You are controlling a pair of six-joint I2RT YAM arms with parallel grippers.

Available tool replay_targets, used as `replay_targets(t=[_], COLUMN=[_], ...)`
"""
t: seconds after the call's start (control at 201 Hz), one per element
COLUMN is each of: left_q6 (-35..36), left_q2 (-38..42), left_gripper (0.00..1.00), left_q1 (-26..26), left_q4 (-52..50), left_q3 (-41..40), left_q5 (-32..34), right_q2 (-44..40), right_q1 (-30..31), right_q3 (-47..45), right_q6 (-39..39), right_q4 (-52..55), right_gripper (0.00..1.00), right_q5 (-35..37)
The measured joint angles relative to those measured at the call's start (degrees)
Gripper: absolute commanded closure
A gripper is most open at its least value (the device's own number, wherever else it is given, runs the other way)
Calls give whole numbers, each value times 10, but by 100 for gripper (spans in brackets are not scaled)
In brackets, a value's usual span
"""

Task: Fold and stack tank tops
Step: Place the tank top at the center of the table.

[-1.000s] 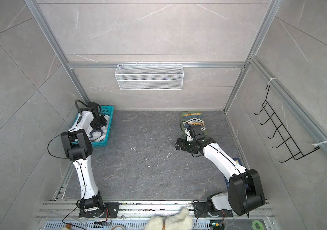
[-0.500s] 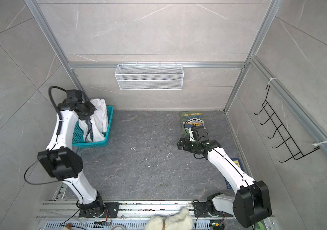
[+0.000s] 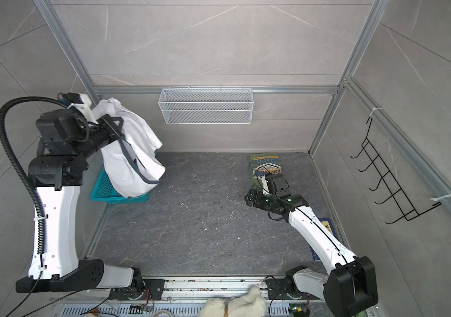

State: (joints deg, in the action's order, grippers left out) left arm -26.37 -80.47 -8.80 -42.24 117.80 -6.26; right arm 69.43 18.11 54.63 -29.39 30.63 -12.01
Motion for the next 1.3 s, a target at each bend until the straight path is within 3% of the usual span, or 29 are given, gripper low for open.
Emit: replay_targets(t=[0.199,0.453,0.493,0.533,0.597,0.642,0.697,0.811,0.916,1.025,1.175,1.304], left_q6=[0,-24,-26,-29,-35,-41,-47,-55,-54,-51,-54,-63], left_q2=[9,-11,-26,-44,-80,-109,-139,-168,-150,-82,5,0], left_gripper=[100,97,95,85,52,37,27,17,11,10,14,21], left_q1=[-174,-299,-312,-324,-336,-340,-341,-341,-340,-340,-341,-342], left_q4=[4,60,76,92,110,120,120,99,94,94,103,115], left_q3=[-95,-275,-298,-318,-339,-349,-355,-355,-366,-415,-495,-548], left_q5=[55,82,81,78,72,67,64,82,102,114,116,117], right_q2=[-22,-47,-47,-47,-48,-49,-53,-59,-50,-32,-25,-11], right_q1=[0,0,0,0,0,0,0,0,0,2,26,65], right_q3=[-3,-39,-43,-46,-52,-56,-61,-64,-64,-65,-78,-93], right_q6=[-7,-9,-9,-11,-12,-13,-15,-17,-17,-19,-31,-55], right_q4=[-1,2,4,7,9,9,11,12,12,8,-13,-46], right_gripper=[8,7,7,7,7,7,7,7,7,8,8,8], right_q5=[2,31,38,43,50,54,58,60,54,37,14,-3])
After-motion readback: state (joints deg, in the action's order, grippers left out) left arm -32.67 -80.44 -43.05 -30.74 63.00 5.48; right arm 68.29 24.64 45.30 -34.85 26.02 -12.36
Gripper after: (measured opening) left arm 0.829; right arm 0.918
